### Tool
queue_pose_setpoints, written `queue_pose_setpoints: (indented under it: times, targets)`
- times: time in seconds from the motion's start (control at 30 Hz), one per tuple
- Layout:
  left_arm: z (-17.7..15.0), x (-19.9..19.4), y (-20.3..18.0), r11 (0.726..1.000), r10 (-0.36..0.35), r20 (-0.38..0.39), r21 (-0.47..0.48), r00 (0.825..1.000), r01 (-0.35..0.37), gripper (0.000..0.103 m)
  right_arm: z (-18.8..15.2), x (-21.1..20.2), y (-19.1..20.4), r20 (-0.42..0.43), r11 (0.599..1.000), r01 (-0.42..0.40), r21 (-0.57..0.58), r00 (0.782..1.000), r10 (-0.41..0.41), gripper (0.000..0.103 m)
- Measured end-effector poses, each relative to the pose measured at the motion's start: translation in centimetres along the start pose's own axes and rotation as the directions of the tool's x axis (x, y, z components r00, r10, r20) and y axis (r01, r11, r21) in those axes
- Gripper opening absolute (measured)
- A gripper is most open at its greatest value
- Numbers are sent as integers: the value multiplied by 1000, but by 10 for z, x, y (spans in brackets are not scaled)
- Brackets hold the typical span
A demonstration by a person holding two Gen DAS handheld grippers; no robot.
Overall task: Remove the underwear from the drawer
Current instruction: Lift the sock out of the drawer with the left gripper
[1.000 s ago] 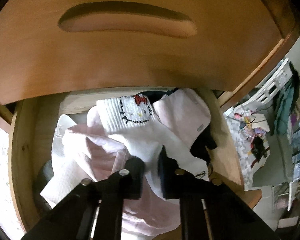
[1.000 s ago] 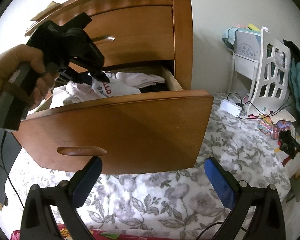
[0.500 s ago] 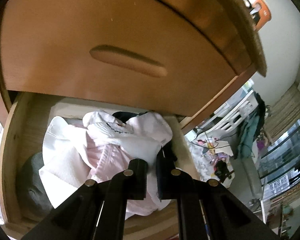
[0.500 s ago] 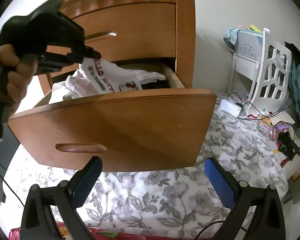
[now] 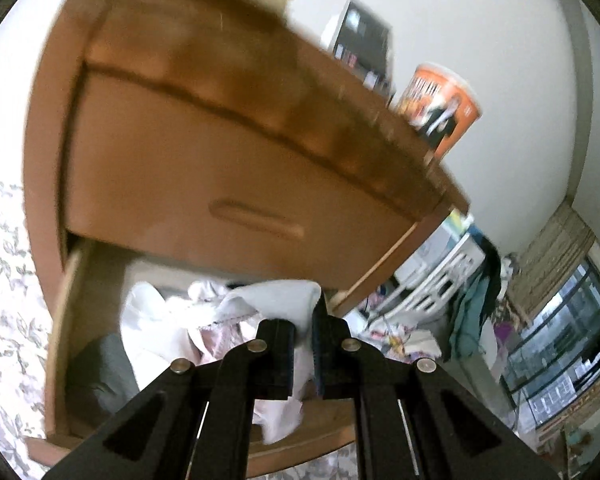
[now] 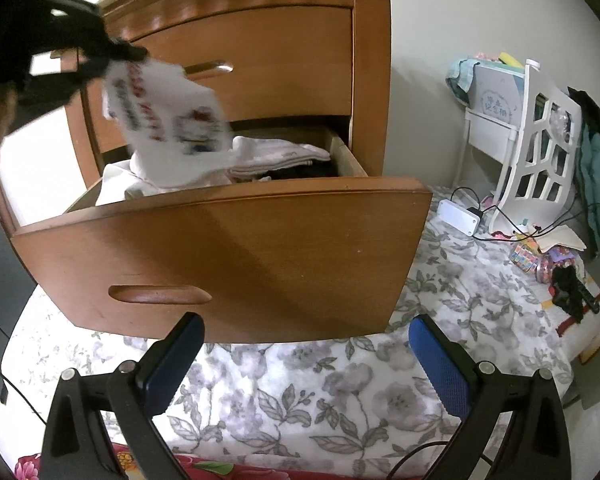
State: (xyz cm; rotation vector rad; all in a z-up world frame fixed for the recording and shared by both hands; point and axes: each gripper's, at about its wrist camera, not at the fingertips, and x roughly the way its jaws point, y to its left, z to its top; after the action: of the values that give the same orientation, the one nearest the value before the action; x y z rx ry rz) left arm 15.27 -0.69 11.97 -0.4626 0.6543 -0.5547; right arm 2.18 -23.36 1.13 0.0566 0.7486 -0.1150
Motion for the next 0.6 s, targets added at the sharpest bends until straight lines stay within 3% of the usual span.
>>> queue_pose_setpoints:
  times: [0.17, 0.37, 0.6]
  targets:
    - [11, -50, -9, 998, 37, 111, 42, 993, -42, 7, 0, -1, 2, 3, 1000, 7, -9, 1000, -7, 103]
    - [11, -113, -9, 986, 122, 235, 78, 964, -144, 7, -1, -2, 4, 7, 1000, 15, -18, 1000, -15, 103]
    - [-9, -159, 2, 977, 183, 277, 58, 943, -207, 7, -1, -3, 7, 13, 999, 29, -31, 1000, -28, 103]
